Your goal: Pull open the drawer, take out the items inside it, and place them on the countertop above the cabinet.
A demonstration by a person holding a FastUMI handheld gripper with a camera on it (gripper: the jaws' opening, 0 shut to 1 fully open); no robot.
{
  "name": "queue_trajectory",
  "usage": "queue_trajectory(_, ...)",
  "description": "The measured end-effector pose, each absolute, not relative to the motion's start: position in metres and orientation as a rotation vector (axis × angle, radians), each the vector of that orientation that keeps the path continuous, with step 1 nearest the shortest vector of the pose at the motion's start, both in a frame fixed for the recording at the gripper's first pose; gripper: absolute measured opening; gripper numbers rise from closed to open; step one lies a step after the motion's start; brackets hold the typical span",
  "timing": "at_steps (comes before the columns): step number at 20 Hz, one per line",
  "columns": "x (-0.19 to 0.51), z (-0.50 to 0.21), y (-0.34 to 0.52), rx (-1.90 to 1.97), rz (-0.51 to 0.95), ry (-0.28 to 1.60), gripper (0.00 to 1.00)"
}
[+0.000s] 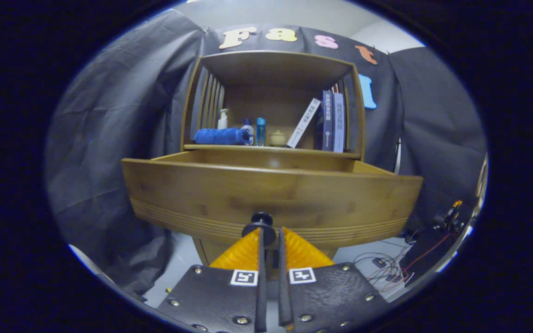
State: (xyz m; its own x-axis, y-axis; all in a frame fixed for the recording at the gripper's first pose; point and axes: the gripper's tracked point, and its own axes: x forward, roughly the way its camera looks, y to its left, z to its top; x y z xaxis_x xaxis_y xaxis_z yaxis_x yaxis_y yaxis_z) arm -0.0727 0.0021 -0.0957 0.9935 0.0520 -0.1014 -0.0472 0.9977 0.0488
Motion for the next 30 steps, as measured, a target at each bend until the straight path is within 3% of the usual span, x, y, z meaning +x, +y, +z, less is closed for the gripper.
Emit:
queue_trajectory(1, -0.069, -0.085, -0.011, -0.009, -0.005, 0.06, 0.11)
queue_trajectory(3, -0.061, -0.072, -0.033, -0.05, -0.086, 0.103, 0.12)
queue_trajectory(8, -0.06, -0.07, -0.01, 0.017, -0.01, 0.22, 0.84)
queue_trajectory(13, -0.041, -0.028, 0.003, 0.025, 0.017, 0.194, 0.87)
queue_trajectory(20, 0.024, -0.01, 0.028, 0.155, 0.109, 0.374, 0.9)
queue_trajectory(25, 0.08, -0.055, 0.011, 0.199, 0.007, 0.648, 0.93)
queue_trajectory(27, 0.085, -0.085, 0.015, 0.208, -0.016, 0.82, 0.99)
queue_trajectory(30, 0.086, -0.125, 0.014, 0.157, -0.04, 1.004, 1.0)
